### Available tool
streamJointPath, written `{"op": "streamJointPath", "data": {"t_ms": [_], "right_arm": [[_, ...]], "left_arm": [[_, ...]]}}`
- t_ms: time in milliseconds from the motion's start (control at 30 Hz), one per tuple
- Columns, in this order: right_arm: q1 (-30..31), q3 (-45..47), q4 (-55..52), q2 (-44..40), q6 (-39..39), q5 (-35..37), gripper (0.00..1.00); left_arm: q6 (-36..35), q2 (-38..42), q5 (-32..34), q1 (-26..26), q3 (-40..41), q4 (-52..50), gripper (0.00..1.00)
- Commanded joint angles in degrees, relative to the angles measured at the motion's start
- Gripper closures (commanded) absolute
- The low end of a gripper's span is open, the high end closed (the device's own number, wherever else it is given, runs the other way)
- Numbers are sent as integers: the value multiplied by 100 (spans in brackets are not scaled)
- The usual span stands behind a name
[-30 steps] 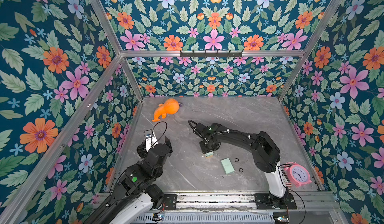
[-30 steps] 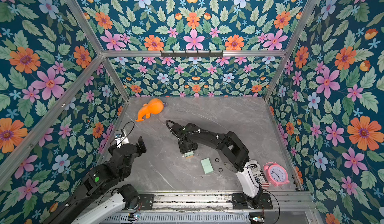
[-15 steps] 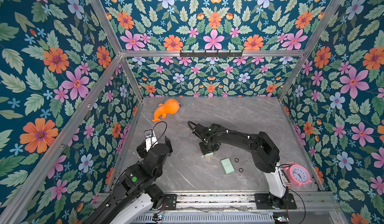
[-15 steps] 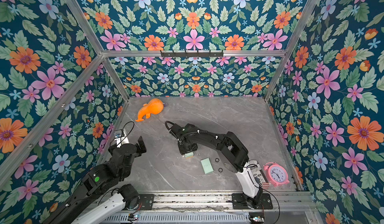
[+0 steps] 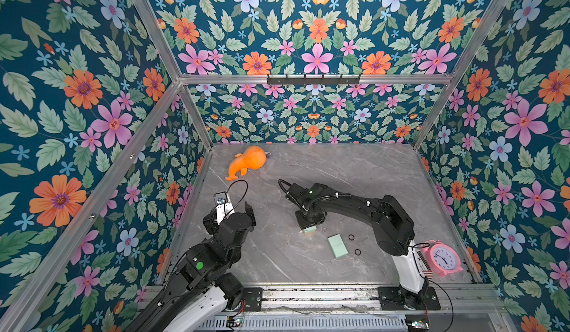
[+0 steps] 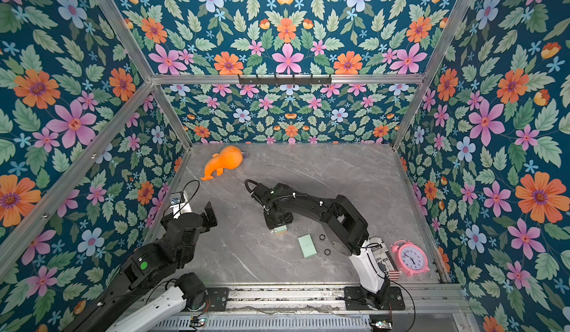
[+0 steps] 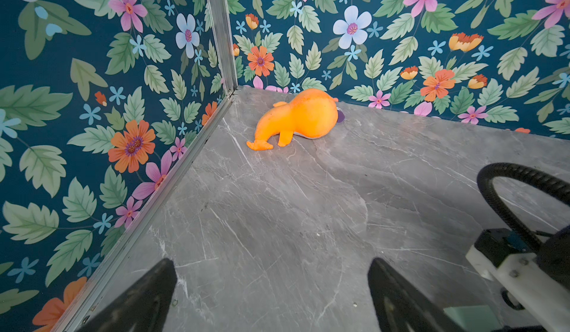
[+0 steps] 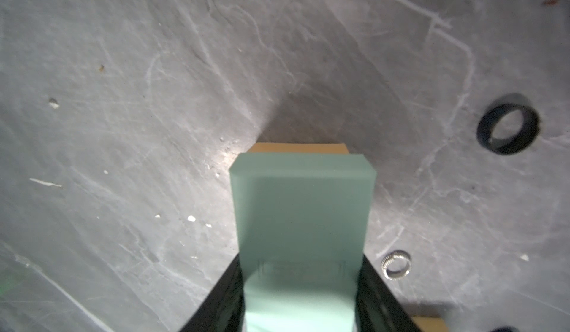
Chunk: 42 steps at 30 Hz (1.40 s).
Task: Take the rings out of the lift-off lid box
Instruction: Close the lid on the jewelry box.
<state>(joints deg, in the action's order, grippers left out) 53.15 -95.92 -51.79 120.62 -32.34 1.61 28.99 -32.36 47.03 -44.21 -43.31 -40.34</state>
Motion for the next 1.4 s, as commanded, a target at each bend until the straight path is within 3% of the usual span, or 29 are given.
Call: {"op": "streamJointPath", "data": {"t_ms": [0,1367], "right_arm": [[29,-67,-151,-52,-1,67,56],[45,-58,-119,0,32,-13,55]], "left_arm": [[-52,-3,17,15,6,79,1],[-69,-19,0,54,1,87,0]]}}
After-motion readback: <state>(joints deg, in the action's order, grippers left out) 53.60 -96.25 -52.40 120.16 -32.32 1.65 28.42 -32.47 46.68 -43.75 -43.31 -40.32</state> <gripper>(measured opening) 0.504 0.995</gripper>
